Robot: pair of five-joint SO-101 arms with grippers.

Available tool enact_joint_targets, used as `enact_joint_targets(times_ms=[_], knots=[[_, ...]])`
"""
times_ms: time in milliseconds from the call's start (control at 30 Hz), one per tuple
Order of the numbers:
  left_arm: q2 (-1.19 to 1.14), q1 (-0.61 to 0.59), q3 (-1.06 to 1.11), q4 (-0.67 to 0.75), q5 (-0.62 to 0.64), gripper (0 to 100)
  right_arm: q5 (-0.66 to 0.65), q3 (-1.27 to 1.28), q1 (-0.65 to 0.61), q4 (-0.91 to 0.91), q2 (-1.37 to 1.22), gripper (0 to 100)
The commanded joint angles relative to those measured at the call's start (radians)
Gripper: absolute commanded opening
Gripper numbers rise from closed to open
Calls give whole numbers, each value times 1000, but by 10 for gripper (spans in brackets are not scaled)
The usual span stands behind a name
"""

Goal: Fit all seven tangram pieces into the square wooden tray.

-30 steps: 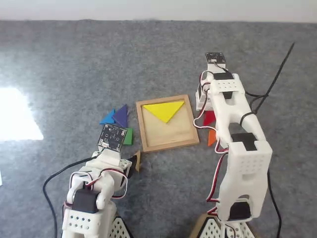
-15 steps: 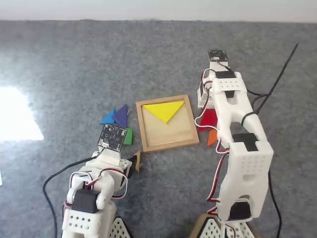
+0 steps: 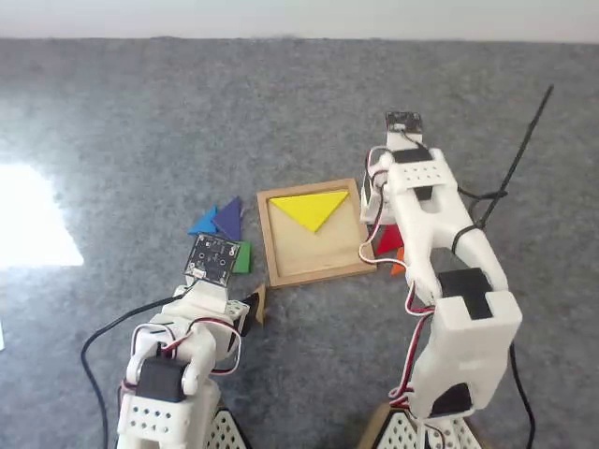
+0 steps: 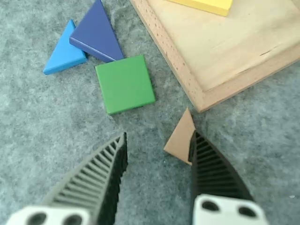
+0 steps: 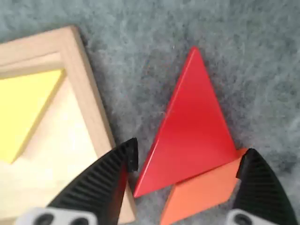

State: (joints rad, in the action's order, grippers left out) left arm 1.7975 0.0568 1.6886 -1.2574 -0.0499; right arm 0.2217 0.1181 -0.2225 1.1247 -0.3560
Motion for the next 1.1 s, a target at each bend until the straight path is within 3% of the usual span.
enact_joint_targets(times_ms=[0, 200, 500, 667, 833, 1067], knots=[[21, 5, -5, -5, -14, 207, 34, 98, -16, -139, 122, 290], [21, 5, -5, -5, -14, 207, 35, 144, -13, -203, 94, 288], [21, 5, -5, -5, -14, 207, 48, 144, -45, -150, 61, 285], [21, 5, -5, -5, -14, 207, 127, 144, -41, -150, 59, 285], [21, 5, -5, -5, -14, 207, 69, 144, -44, -151, 61, 282], [21, 5, -5, -5, -14, 207, 11, 143, -41, -173, 67, 199]])
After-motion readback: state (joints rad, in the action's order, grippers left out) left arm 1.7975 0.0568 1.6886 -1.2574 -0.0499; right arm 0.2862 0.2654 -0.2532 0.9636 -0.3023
